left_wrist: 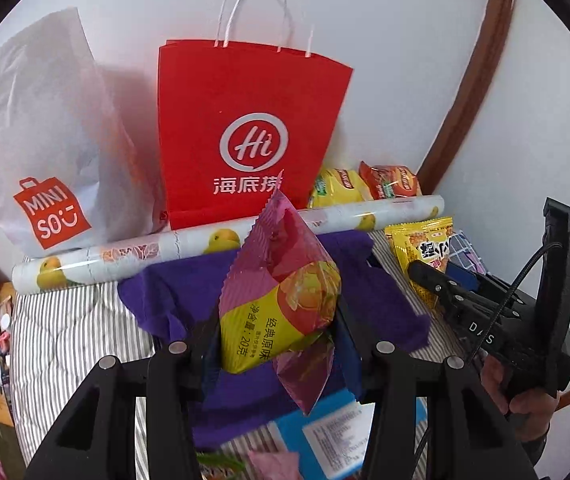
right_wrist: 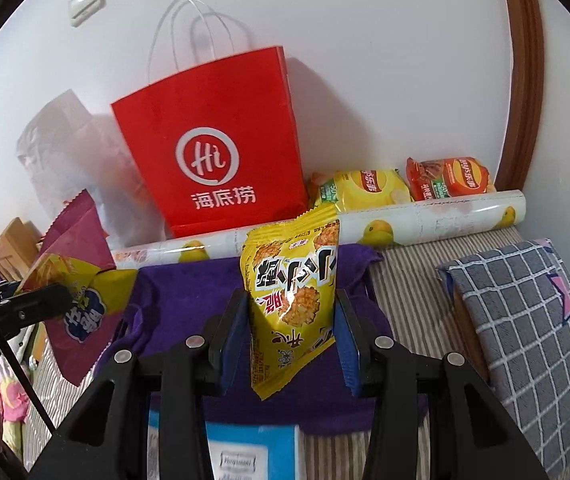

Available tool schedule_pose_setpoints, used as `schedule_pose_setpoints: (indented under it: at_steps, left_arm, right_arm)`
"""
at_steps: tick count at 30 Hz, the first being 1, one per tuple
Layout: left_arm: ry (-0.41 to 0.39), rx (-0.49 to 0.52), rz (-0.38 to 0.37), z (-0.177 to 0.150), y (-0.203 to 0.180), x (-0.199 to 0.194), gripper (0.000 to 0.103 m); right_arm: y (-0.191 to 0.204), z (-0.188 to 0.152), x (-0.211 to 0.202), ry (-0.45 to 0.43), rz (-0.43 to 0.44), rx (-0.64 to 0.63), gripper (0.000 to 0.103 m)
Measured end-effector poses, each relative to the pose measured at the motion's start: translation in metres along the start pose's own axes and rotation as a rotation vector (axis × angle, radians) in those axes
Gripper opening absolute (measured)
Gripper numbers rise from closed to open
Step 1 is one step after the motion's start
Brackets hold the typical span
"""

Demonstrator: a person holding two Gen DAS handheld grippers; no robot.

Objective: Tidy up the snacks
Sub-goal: 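Carry both held snack bags up and over the purple towel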

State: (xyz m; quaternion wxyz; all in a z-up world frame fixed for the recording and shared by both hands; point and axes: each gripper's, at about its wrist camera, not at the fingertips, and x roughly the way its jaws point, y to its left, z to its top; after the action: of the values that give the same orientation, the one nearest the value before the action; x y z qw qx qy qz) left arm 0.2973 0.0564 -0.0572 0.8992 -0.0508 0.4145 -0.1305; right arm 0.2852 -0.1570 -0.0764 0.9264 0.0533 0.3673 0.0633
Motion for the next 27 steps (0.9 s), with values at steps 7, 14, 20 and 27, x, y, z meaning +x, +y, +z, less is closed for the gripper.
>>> schedule_pose_setpoints:
  at_steps: [7, 14, 20, 27]
  left_arm:
    - [0.046, -0.021, -0.007, 0.013, 0.019, 0.038, 0.046]
    - [0.109, -0.032, -0.021, 0.014, 0.028, 0.075, 0.046]
    - [0.151, -0.034, -0.039, 0.008, 0.029, 0.092, 0.046]
    - [0.204, -0.049, -0.031, 0.001, 0.034, 0.110, 0.046]
  right_arm:
    - [-0.003, 0.008, 0.038, 0.032, -0.020, 0.007, 0.042]
    - [-0.010, 0.003, 0.071, 0.078, -0.031, 0.015, 0.042]
    - [-0.018, -0.013, 0.089, 0.134, -0.035, 0.030, 0.042]
    - [-0.029, -0.024, 0.101, 0.176, -0.051, 0.054, 0.042]
